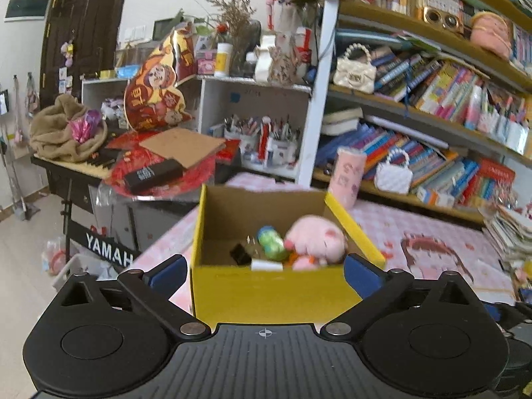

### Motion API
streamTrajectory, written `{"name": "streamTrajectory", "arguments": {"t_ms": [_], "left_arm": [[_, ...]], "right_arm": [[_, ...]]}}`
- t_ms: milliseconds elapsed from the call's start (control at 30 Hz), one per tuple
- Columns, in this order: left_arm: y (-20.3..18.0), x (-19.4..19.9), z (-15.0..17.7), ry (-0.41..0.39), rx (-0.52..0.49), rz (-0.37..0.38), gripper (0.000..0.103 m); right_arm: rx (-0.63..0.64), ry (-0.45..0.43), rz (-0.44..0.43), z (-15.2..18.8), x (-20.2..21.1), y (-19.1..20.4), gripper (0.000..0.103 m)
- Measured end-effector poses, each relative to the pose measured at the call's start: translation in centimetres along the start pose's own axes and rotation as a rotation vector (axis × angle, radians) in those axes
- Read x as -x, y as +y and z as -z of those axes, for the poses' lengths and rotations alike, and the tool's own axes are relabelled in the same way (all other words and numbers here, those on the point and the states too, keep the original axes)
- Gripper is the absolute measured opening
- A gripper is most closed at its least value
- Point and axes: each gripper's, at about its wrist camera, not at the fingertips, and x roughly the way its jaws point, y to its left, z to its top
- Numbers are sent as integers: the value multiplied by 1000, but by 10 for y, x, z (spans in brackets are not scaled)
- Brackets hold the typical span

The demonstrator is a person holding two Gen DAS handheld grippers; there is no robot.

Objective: Organize objects

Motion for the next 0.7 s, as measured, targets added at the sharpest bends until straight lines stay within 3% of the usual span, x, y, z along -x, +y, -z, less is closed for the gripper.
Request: {"name": "streamTrajectory", "arguments": {"t_ms": [233, 433, 700], "left_arm": [[-14, 12, 31, 60, -44, 14, 102], [-43, 2, 50, 127, -111, 48, 103], [-94, -3, 58, 135, -215, 117, 103]], "right_arm": [[-105, 9, 129, 41, 38, -33, 71], [-130, 20, 217, 56, 45, -54, 73], [-160, -7, 300, 69, 61, -82, 81]]}}
